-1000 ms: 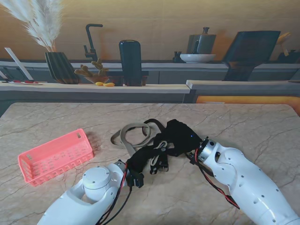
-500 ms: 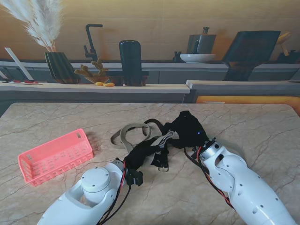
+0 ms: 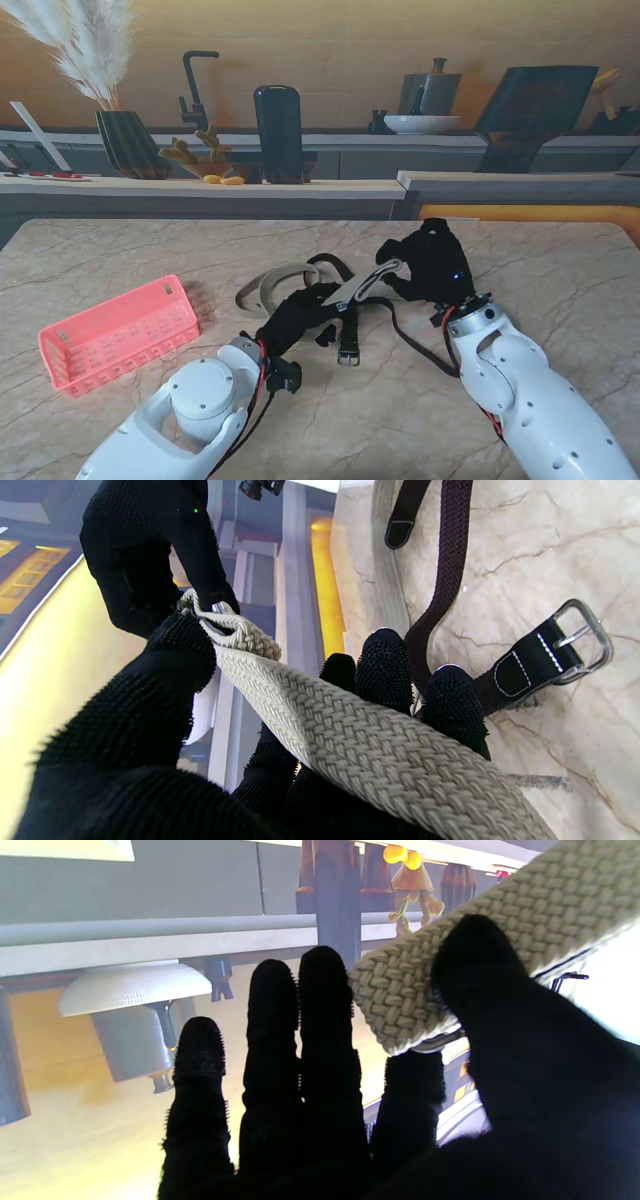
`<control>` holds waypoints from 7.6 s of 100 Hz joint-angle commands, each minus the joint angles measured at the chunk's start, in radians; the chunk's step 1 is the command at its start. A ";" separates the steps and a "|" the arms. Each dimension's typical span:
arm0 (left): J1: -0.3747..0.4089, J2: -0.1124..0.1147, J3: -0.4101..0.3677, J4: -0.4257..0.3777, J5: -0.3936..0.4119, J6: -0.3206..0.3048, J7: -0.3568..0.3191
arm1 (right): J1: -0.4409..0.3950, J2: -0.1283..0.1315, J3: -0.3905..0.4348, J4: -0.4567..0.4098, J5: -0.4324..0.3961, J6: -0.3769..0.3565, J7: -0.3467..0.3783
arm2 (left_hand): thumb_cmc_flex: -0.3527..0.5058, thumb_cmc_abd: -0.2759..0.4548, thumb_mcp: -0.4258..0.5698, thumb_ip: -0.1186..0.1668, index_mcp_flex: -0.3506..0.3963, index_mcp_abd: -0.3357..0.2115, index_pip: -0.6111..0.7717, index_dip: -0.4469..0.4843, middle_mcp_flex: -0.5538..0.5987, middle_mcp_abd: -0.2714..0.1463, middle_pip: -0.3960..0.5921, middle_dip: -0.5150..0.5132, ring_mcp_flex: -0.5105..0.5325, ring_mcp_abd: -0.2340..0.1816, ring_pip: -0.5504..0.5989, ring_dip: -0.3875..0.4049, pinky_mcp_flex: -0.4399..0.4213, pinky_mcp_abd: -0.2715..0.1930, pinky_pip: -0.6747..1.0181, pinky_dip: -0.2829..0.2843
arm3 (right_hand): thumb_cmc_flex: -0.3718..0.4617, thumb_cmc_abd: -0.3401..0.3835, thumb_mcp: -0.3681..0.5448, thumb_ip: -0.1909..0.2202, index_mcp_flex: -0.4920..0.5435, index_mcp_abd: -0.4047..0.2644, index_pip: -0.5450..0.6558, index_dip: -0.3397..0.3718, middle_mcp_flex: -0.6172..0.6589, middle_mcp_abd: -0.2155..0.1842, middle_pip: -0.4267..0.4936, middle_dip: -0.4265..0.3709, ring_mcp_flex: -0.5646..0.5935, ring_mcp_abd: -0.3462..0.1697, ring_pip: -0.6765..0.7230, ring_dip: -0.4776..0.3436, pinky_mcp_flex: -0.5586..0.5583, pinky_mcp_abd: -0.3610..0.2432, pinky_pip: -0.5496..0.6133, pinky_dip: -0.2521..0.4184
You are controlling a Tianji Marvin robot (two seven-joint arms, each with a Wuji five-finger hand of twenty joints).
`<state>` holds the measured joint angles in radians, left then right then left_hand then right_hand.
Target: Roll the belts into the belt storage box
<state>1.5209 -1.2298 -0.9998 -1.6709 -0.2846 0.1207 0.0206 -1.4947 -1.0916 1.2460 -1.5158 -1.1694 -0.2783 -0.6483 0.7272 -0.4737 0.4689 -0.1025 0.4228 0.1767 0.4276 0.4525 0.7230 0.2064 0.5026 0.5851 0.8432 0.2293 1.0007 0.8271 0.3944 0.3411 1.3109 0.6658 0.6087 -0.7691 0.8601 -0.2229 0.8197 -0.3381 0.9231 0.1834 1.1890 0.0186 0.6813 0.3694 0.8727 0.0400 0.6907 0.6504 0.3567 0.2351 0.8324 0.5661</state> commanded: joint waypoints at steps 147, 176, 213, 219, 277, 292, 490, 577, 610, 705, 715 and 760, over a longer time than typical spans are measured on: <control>-0.046 -0.129 0.163 0.163 0.065 -0.299 0.406 | 0.113 -0.107 -0.287 0.109 0.361 0.072 -0.006 | -0.150 0.120 -0.096 0.035 -0.277 -0.115 -0.018 -0.070 -0.376 -0.099 -0.081 -0.084 -0.372 -0.117 -0.338 -0.039 -0.223 -0.111 -0.180 -0.017 | 0.095 0.045 0.062 0.074 0.074 0.057 0.156 0.036 0.012 0.032 0.074 -0.021 -0.035 0.011 0.044 -0.009 -0.055 0.033 0.051 -0.051; -0.040 -0.152 0.151 0.157 0.083 -0.302 0.501 | 0.109 -0.097 -0.317 0.115 0.336 0.038 0.009 | -0.015 0.246 -0.210 0.052 -0.277 -0.125 -0.038 -0.053 -0.385 -0.118 -0.082 -0.149 -0.447 -0.130 -0.568 -0.276 -0.244 -0.148 -0.268 -0.118 | 0.100 0.058 0.059 0.079 0.063 0.081 0.155 0.042 -0.007 0.054 0.098 -0.013 -0.036 0.022 0.052 -0.010 -0.065 0.047 0.060 -0.057; -0.034 -0.159 0.134 0.141 0.093 -0.294 0.546 | 0.050 -0.064 -0.279 0.047 0.342 0.001 0.172 | 0.215 0.343 -0.062 0.059 -0.235 -0.131 0.308 0.033 -0.196 -0.140 0.007 -0.175 -0.298 -0.134 -0.494 -0.342 -0.141 -0.130 -0.250 -0.137 | -0.051 -0.002 0.058 0.094 -0.061 0.175 -0.091 0.192 -0.213 0.077 -0.011 0.036 -0.134 0.036 -0.047 -0.028 -0.097 0.044 0.003 -0.064; -0.031 -0.158 0.130 0.135 0.084 -0.282 0.543 | 0.027 -0.056 -0.254 0.022 0.343 -0.007 0.208 | 0.326 0.314 -0.105 0.016 -0.195 -0.143 0.363 0.023 -0.117 -0.137 0.002 -0.091 -0.253 -0.123 -0.452 -0.328 -0.124 -0.118 -0.226 -0.128 | -0.088 0.019 0.062 0.128 -0.070 0.200 -0.192 0.259 -0.260 0.091 -0.045 0.036 -0.159 0.044 -0.075 -0.032 -0.106 0.047 -0.026 -0.047; -0.012 -0.108 0.086 0.090 -0.051 -0.211 0.357 | -0.174 -0.025 -0.007 -0.137 0.314 -0.008 0.318 | 0.520 0.306 -0.371 0.025 -0.029 -0.179 0.440 0.111 0.162 -0.140 0.174 0.305 -0.048 -0.053 -0.157 -0.081 -0.019 -0.076 -0.034 -0.045 | -0.164 0.133 -0.073 0.167 -0.134 0.234 -0.355 0.400 -0.385 0.137 -0.168 0.031 -0.204 0.068 -0.182 -0.044 -0.102 0.038 -0.121 0.016; -0.013 -0.089 0.075 0.084 -0.104 -0.178 0.273 | -0.179 -0.031 0.016 -0.132 0.301 -0.029 0.265 | 0.340 0.209 -0.194 0.045 0.020 -0.169 0.512 0.217 0.248 -0.145 0.391 0.287 0.090 -0.071 0.053 0.043 0.090 -0.040 0.152 0.031 | -0.153 0.145 -0.079 0.169 -0.136 0.219 -0.353 0.409 -0.377 0.125 -0.165 0.034 -0.190 0.062 -0.174 -0.038 -0.088 0.032 -0.118 0.029; -0.114 0.008 0.060 0.189 -0.327 -0.051 -0.338 | 0.126 0.017 -0.140 0.098 0.245 -0.467 0.457 | -0.038 -0.117 0.150 0.031 0.008 -0.076 0.042 -0.023 0.122 -0.030 0.072 0.003 0.397 -0.242 0.275 0.068 0.671 -0.194 0.538 -0.176 | 0.030 0.073 0.022 0.016 0.042 -0.147 0.107 0.140 -0.019 -0.078 -0.158 0.056 -0.012 -0.083 -0.184 -0.031 0.016 -0.029 -0.109 0.041; -0.049 0.010 0.016 0.104 -0.134 -0.097 -0.131 | -0.036 0.027 0.091 -0.078 -0.043 -0.135 0.061 | 0.085 -0.006 0.049 0.056 0.045 -0.100 0.008 0.018 0.047 -0.053 -0.047 -0.017 -0.105 0.020 -0.356 -0.096 -0.027 0.002 -0.186 -0.086 | 0.064 0.035 0.089 0.020 0.091 -0.035 0.160 0.062 0.040 -0.027 -0.056 0.010 0.000 -0.053 -0.060 0.010 -0.003 0.000 -0.070 0.014; -0.035 0.007 0.026 0.062 -0.156 -0.080 -0.114 | -0.089 0.030 0.174 -0.134 -0.090 -0.118 -0.005 | 0.157 -0.057 0.056 0.022 0.077 -0.083 0.087 0.049 0.177 -0.072 0.090 0.296 0.070 -0.026 -0.025 0.034 0.134 0.009 0.106 -0.015 | 0.064 0.042 0.080 0.026 0.086 -0.035 0.157 0.063 0.033 -0.030 -0.046 0.004 -0.009 -0.053 -0.056 0.004 -0.012 0.000 -0.063 0.007; -0.064 -0.096 0.151 0.159 -0.118 -0.284 0.213 | 0.074 -0.063 -0.176 0.061 0.211 -0.021 -0.062 | -0.185 -0.037 0.069 0.021 -0.185 -0.141 -0.010 -0.024 -0.204 -0.086 -0.148 -0.105 -0.082 -0.153 0.055 0.141 0.011 -0.096 0.103 0.021 | 0.075 0.078 0.037 0.052 0.047 -0.030 0.165 0.067 0.001 -0.035 -0.006 -0.017 -0.049 -0.046 -0.027 -0.008 -0.053 0.006 -0.039 -0.019; -0.062 -0.105 0.159 0.161 -0.108 -0.311 0.248 | 0.094 -0.070 -0.213 0.087 0.235 -0.019 -0.051 | -0.226 -0.044 0.084 0.015 -0.229 -0.143 -0.009 -0.046 -0.239 -0.093 -0.155 -0.127 -0.114 -0.162 0.030 0.141 -0.010 -0.108 0.064 0.007 | 0.075 0.077 0.037 0.053 0.048 -0.031 0.166 0.065 0.002 -0.034 -0.001 -0.018 -0.048 -0.045 -0.024 -0.009 -0.055 0.009 -0.037 -0.021; -0.045 -0.145 0.157 0.145 -0.076 -0.313 0.411 | 0.146 -0.088 -0.324 0.172 0.281 -0.003 -0.045 | -0.014 0.230 -0.158 0.046 -0.275 -0.140 0.023 -0.079 -0.279 -0.125 -0.092 -0.143 -0.326 -0.112 -0.469 -0.201 -0.124 -0.137 -0.123 -0.072 | 0.079 0.086 0.029 0.058 0.037 -0.021 0.166 0.060 -0.008 -0.024 0.018 -0.025 -0.052 -0.021 -0.001 -0.010 -0.071 0.033 -0.022 -0.033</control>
<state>1.4710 -1.3547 -0.8432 -1.4949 -0.3555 -0.1914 0.4209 -1.3402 -1.1669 0.9401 -1.3535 -0.8770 -0.2824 -0.6966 0.6676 -0.2967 0.3277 -0.0678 0.1443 0.0862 0.4413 0.3723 0.4328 0.1272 0.3776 0.4552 0.5392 0.1336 0.5684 0.6646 0.2753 0.2445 1.2010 0.6081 0.6106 -0.7876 0.8517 -0.2287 0.7518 -0.3290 0.9072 0.2012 1.1788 0.0369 0.6650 0.3469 0.8534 0.0362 0.6684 0.6511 0.3071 0.2493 0.7794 0.5472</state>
